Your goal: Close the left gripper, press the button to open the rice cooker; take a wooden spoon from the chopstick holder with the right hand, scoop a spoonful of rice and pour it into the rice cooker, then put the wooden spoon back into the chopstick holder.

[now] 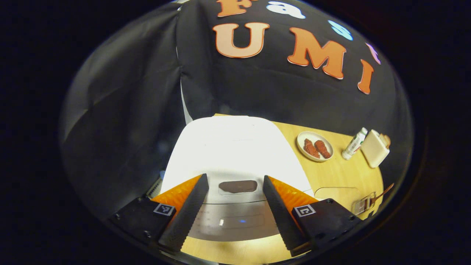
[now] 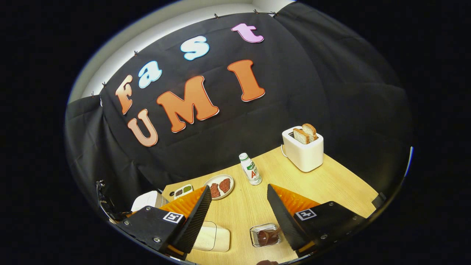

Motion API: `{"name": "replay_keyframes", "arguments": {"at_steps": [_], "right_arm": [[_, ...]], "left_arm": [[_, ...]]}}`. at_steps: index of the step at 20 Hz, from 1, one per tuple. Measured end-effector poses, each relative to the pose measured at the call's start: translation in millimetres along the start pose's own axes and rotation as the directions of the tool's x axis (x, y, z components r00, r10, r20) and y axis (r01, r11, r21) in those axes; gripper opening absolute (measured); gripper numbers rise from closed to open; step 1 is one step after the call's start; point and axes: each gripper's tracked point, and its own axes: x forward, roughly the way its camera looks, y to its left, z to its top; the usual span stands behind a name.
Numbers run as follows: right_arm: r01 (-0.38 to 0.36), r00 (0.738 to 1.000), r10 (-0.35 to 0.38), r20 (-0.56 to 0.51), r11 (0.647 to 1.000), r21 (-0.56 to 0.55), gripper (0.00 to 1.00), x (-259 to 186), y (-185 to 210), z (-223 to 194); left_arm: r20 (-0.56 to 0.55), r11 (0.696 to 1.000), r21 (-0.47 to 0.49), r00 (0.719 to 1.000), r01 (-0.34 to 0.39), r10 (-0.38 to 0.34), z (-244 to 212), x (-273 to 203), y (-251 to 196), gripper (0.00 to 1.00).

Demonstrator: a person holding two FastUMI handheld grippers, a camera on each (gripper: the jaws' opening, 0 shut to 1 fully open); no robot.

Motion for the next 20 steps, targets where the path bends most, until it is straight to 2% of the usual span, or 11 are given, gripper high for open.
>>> {"name": "replay_keyframes", "arguments": {"at_steps": [3, 8, 9, 11, 14, 17, 20], "right_arm": [[-0.004, 1.0, 0.005, 0.002, 1.0, -0.022, 0.95, -4.5, 2.2, 0.8], [0.005, 1.0, -0.003, 0.029, 0.999, -0.051, 0.95, -11.8, 1.1, 9.4], [0.004, 0.999, -0.002, 0.04, 0.999, -0.048, 0.94, -14.0, 1.6, 13.9], [0.011, 0.998, -0.007, 0.066, 0.998, -0.065, 0.95, -18.1, 2.7, 26.1], [0.042, 0.993, -0.026, 0.119, 0.991, -0.129, 0.95, -26.6, 1.6, 53.0], [0.092, 0.984, -0.058, 0.166, 0.974, -0.206, 0.95, -37.9, 2.7, 82.3], [0.128, 0.968, -0.057, 0.245, 0.95, -0.286, 0.95, -60.1, 11.7, 115.1]], "left_arm": [[0.024, 1.0, -0.027, 1.0, -0.004, 0.005, 3.9, -3.7, -1.4, 1.0], [-0.022, 1.0, -0.004, 1.0, 0.006, -0.006, 3.7, -13.5, -9.3, 1.0], [-0.022, 1.0, 0.021, 1.0, -0.009, 0.009, 7.4, -20.9, -6.6, 1.0], [0.039, 0.996, 0.075, 0.998, -0.045, 0.042, 31.0, -38.1, -0.1, 1.0], [0.167, 1.0, 0.019, 0.986, 0.003, -0.006, 91.8, -78.2, -18.8, 1.0], [0.276, 0.998, -0.025, 0.96, 0.056, -0.047, 152.9, -126.8, -32.8, 1.0], [0.401, 0.999, 0.003, 0.915, 0.033, -0.031, 196.6, -173.2, -31.2, 1.0]]}}
